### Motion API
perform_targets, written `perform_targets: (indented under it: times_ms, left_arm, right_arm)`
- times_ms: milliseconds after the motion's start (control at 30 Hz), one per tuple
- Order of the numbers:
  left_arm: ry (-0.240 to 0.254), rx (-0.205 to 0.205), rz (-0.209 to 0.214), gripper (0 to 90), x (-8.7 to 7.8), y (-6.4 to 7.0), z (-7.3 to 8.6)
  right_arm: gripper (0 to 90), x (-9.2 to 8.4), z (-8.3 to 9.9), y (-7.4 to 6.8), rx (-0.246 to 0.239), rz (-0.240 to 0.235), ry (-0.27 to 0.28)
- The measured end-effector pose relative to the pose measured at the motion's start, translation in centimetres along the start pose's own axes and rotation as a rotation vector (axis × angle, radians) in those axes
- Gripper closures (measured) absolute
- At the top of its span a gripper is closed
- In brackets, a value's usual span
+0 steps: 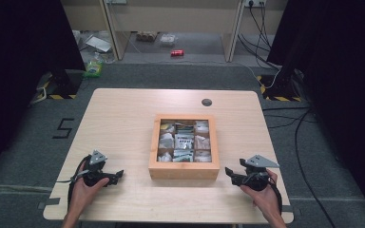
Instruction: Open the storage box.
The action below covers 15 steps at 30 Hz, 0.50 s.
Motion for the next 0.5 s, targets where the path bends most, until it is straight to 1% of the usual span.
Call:
perform_targets:
  times_ms: [133, 267, 433, 500]
  left_arm:
    - [0.000, 0.000, 0.000, 0.0, 0.0, 0.0, 0.0]
    - [0.000, 0.000, 0.000, 0.0, 0.0, 0.0, 0.0]
    - [0.000, 0.000, 0.000, 0.0, 0.0, 0.0, 0.0]
    - [0.000, 0.000, 0.000, 0.0, 0.0, 0.0, 0.0]
  right_arm:
    - [28.0, -0.6, 0.4, -0.3, -0.003, -0.017, 0.005]
    - [28.0, -0.9, 0.7, -0.7, -0.010, -0.031, 0.006]
    - [28.6, -1.0, 0.5, -1.3, -0.021, -0.051, 0.012]
    - [29.6, -1.1, 0.4, -1.8, -0.032, -0.070, 0.017]
Point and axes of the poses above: each handheld gripper's, and its own axes: x roughly forward along the jaws, z roughly out of its underside, y roughly to its right, the point moved 1 cm from there along x, roughly forward along the jaws, and after that the axes turned 13 degrees about z, right-handed, at the moved point
